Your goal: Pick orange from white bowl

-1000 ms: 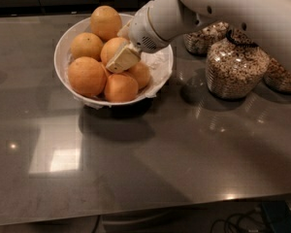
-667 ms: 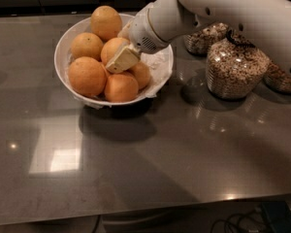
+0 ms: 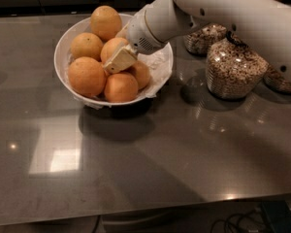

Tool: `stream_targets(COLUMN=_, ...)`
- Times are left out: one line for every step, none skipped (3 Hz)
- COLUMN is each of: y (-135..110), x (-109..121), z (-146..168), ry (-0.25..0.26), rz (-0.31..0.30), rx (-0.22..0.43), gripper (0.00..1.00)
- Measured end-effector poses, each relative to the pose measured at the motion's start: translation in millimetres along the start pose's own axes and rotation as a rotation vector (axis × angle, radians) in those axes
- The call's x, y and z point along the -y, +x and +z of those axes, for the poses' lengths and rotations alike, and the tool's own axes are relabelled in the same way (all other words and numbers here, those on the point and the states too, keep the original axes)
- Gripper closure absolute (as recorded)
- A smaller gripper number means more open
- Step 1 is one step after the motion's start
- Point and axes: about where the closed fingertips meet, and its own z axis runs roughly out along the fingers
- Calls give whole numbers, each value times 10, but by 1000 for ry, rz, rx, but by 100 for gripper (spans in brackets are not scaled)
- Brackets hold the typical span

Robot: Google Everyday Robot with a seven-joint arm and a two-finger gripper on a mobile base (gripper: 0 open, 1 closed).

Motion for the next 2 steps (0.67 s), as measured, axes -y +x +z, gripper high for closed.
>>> stream_targets(y=13, x=11, z=60, ry=-8, rz=12, rx=6, gripper=37)
stream_targets(y=3, x=20, z=63, ry=-11, rz=16, rx=7, gripper=49)
